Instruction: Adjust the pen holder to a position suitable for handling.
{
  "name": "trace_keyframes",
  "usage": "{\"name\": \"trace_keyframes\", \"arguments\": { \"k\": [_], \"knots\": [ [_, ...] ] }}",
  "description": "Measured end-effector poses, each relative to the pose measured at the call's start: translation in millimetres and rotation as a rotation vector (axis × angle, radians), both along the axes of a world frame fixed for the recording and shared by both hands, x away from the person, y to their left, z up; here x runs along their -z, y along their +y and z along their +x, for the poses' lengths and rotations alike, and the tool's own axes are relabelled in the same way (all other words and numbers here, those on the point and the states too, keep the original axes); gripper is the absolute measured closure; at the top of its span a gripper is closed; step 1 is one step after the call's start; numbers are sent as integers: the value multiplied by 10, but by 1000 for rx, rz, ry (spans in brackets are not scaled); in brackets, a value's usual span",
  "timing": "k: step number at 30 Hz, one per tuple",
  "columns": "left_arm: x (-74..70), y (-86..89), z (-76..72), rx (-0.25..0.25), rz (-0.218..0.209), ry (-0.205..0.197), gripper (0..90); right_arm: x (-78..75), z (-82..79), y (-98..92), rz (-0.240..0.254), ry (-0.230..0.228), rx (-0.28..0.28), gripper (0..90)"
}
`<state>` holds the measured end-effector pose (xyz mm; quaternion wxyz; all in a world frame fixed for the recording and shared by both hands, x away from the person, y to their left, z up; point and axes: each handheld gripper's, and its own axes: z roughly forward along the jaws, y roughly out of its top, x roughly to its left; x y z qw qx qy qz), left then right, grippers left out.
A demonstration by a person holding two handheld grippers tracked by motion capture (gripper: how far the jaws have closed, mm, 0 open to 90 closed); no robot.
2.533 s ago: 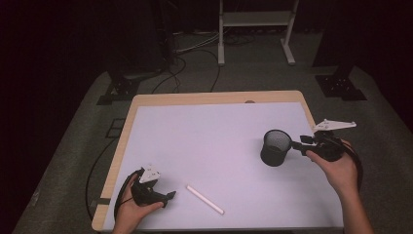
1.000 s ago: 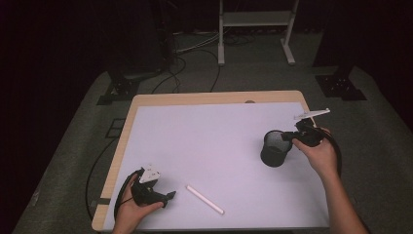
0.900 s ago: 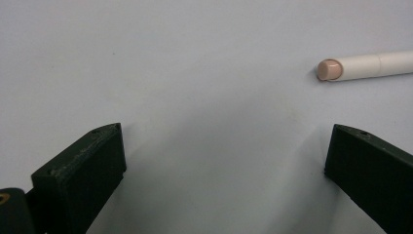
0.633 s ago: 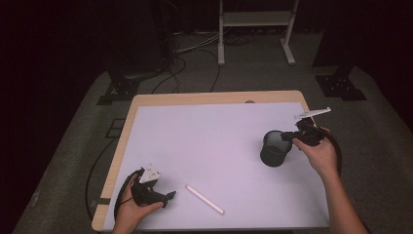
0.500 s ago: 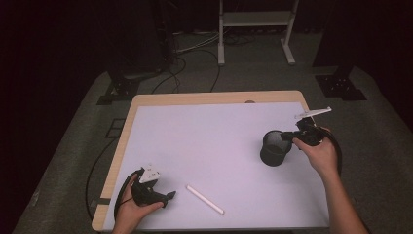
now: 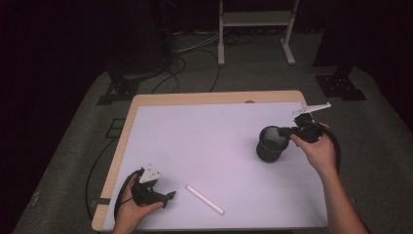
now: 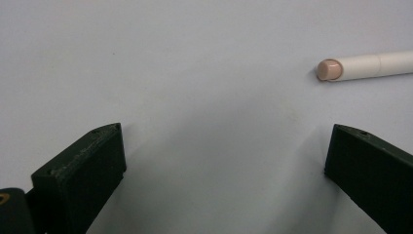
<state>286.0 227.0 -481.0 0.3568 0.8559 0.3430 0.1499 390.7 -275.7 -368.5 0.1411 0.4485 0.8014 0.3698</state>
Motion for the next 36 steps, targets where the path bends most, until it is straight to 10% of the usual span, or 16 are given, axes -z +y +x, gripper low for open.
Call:
{"name": "trace_keyframes", "arguments": {
  "k": [36],
  "knots": [
    [2,-2,-1,-2,-4,-1,4,-83,109,722,-2,9,-143,822]
  ]
}}
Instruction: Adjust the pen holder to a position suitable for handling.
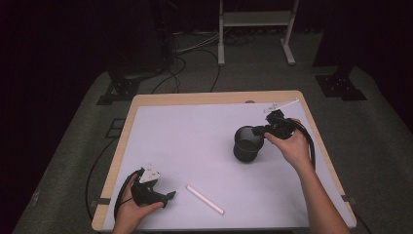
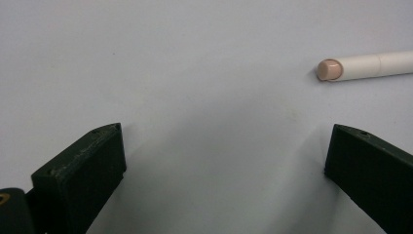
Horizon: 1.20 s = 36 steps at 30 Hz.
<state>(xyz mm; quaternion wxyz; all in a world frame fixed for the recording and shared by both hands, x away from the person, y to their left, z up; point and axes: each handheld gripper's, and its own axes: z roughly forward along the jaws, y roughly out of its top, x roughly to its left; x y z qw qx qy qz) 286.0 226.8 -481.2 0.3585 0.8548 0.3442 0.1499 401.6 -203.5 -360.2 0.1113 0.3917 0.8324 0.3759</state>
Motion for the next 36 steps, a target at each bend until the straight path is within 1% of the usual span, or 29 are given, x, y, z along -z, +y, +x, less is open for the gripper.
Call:
{"name": "trace_keyframes", "arguments": {
  "k": [15,23,30,36],
  "knots": [
    [-1,1,0,2,2,2,4,79,36,348,-8,21,-69,823],
    [-1,1,0,1,1,3,4,106,61,493,-14,28,-94,823],
    [-1,2,0,1,1,3,4,121,81,567,-15,32,-106,823],
    [-1,2,0,1,2,2,4,169,101,621,-22,48,-113,823]
  ]
}}
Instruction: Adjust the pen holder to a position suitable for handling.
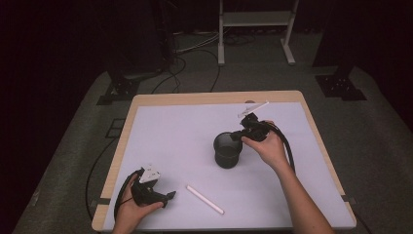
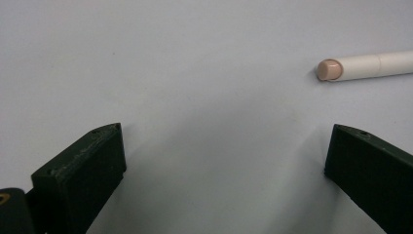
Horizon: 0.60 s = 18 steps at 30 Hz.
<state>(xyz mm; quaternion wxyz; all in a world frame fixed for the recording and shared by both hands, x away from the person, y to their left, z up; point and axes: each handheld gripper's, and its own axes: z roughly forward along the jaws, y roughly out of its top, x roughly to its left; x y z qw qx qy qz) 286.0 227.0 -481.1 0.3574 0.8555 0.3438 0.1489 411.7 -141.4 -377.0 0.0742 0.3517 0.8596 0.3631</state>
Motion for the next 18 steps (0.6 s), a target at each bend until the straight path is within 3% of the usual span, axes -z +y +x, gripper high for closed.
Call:
{"name": "trace_keyframes", "arguments": {
  "k": [18],
  "knots": [
    [1,-1,0,-1,-1,-2,4,92,29,85,-13,27,-12,823]
  ]
}}
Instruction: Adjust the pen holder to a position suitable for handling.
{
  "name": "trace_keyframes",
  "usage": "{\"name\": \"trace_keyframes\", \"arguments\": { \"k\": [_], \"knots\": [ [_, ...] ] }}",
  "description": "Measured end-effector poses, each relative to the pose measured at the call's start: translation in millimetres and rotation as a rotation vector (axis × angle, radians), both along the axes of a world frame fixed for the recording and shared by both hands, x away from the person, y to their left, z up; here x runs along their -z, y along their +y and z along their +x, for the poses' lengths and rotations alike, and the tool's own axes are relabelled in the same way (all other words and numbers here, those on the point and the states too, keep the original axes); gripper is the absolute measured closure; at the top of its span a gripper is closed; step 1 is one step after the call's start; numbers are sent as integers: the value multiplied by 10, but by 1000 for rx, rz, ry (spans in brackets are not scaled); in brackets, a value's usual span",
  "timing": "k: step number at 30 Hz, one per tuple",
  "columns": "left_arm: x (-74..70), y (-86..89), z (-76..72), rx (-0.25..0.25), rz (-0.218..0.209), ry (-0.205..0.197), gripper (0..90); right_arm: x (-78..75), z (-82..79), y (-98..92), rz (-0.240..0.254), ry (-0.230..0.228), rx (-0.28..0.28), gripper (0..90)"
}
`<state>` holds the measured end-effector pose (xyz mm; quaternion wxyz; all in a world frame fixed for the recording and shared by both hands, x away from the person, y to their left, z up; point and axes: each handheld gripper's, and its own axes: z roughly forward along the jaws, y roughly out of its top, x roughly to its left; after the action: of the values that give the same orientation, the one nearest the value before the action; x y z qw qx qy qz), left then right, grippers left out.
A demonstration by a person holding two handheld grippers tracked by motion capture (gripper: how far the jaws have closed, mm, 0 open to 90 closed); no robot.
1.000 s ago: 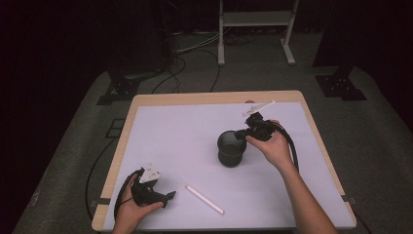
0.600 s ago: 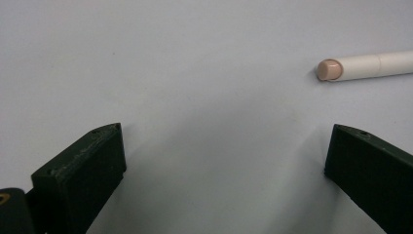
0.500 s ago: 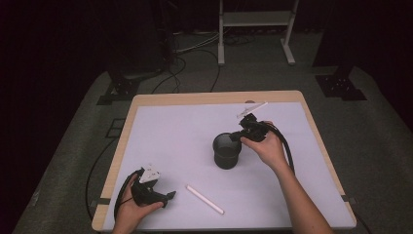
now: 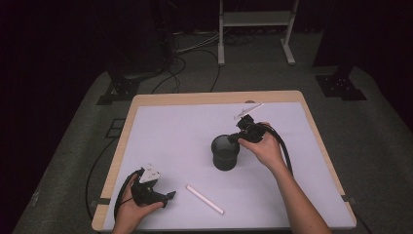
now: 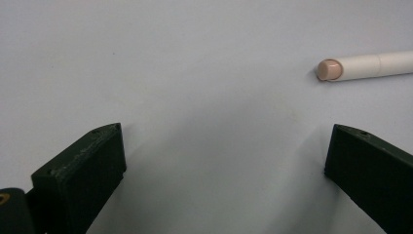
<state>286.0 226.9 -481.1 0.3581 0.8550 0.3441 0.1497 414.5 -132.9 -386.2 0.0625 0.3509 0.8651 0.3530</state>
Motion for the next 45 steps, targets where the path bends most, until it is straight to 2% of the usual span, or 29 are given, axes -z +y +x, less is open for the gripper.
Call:
{"name": "trace_keyframes", "arguments": {
  "k": [15,23,34,45],
  "knots": [
    [-1,1,-1,1,1,2,4,59,52,-17,-5,-5,27,806],
    [-1,1,-1,1,1,2,4,52,58,-45,-24,-23,40,671],
    [-1,2,0,2,4,0,4,10,29,-89,-13,-58,40,536],
    [-1,2,0,2,4,0,4,9,21,-140,-15,-60,46,486]
  ]
}}
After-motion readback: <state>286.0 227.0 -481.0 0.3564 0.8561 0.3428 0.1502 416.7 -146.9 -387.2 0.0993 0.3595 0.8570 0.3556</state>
